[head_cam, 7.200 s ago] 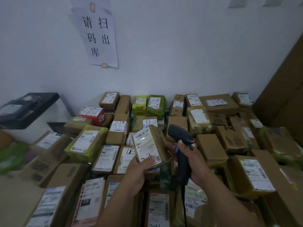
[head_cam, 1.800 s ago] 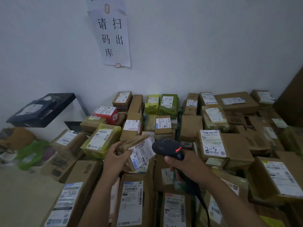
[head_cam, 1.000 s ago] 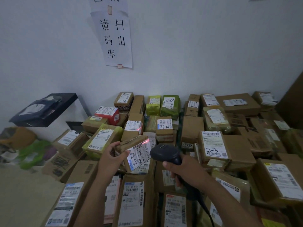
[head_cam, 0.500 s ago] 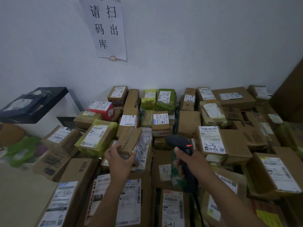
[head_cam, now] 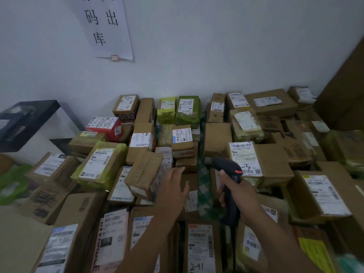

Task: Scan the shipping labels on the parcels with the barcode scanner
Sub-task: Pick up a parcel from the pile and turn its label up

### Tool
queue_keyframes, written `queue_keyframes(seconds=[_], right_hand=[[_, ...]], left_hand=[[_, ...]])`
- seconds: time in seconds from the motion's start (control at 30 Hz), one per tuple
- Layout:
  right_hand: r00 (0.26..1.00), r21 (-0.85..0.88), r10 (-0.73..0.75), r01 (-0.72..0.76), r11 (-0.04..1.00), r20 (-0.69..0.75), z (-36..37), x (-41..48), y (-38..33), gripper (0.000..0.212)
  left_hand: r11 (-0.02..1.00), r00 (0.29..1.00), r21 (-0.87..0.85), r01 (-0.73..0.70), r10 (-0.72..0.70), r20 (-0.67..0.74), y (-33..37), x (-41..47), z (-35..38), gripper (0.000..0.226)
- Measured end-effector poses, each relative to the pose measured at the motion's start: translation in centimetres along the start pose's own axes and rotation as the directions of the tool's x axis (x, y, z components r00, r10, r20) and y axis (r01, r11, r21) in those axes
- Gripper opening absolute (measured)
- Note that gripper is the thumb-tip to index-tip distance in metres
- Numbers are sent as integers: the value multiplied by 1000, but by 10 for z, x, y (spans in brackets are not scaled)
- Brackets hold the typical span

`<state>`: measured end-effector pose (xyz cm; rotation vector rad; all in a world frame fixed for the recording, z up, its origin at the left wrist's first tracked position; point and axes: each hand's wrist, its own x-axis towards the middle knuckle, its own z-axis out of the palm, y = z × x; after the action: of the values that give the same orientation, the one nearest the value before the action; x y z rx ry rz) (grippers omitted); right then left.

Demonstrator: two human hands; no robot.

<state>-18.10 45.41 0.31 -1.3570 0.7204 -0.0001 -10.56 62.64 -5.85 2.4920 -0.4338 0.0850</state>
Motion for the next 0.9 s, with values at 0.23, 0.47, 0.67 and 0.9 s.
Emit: queue_keyframes(seconds=[0.23, 0.47, 0.67, 0.9], right_hand=[[997, 34, 33, -36, 999, 67, -13, 8, 7, 36], [988, 71, 41, -52, 996, 146, -19, 16, 13, 44], [988, 92, 18, -33, 995, 155, -23, 19, 15, 46], [991, 119, 16, -32, 992, 132, -26, 16, 13, 43]], left_hand=[[883, 755, 124, 453, -453, 474, -30, 8, 100, 70], [744, 672, 136, 655, -655, 347, -26, 8, 121, 129], [736, 685, 57, 674, -653, 324, -32, 9, 124, 139], [759, 736, -110, 642, -570, 365, 2, 11, 100, 127]])
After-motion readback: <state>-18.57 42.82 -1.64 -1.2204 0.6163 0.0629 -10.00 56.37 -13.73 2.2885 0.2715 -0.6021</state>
